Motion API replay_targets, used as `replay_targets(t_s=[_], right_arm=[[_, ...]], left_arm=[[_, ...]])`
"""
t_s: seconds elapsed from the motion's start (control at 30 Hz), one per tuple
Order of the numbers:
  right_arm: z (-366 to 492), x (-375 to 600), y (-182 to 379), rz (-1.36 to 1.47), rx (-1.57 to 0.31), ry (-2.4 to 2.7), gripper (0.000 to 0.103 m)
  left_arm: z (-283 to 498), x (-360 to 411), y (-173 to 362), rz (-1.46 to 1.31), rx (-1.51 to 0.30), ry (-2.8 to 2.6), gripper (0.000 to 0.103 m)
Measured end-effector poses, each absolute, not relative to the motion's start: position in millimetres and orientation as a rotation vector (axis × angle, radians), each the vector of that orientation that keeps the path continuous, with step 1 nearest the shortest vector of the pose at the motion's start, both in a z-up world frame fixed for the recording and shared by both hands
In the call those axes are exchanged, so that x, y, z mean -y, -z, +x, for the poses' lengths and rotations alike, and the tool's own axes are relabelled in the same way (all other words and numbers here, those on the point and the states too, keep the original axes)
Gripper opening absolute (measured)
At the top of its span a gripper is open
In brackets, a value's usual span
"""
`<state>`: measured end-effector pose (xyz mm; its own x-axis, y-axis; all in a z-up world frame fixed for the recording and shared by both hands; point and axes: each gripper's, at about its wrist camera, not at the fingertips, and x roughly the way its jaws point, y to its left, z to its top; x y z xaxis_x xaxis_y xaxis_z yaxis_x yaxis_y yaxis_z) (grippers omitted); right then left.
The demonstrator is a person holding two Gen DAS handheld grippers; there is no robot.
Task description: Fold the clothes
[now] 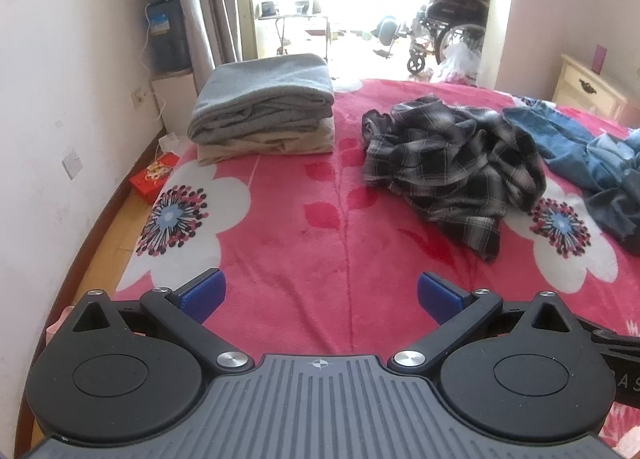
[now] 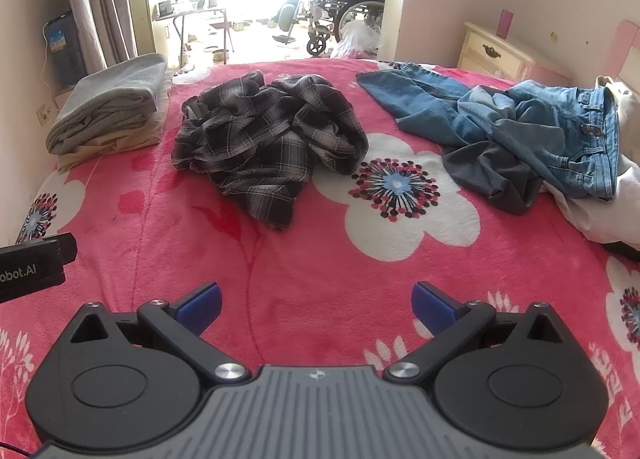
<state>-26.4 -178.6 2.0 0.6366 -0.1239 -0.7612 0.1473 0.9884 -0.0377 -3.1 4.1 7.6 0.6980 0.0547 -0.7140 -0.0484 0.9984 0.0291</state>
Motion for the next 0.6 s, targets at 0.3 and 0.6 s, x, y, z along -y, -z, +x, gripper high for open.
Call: replay_targets(t_s=[0.3,0.6], right_arm=[[-26.6,180.0,-1.9,0.035,-0.867,0.155,0.103],[-25.9,178.9,-0.7,0.034,-0.870,0.151,0.103]], left_arm=[[-4.4,-1.5,-5.7,0.021,-0.809,-0.049,0.103],[-5.0,-0.4,-5.2,0.035,-0.790,-0.061,0.103]])
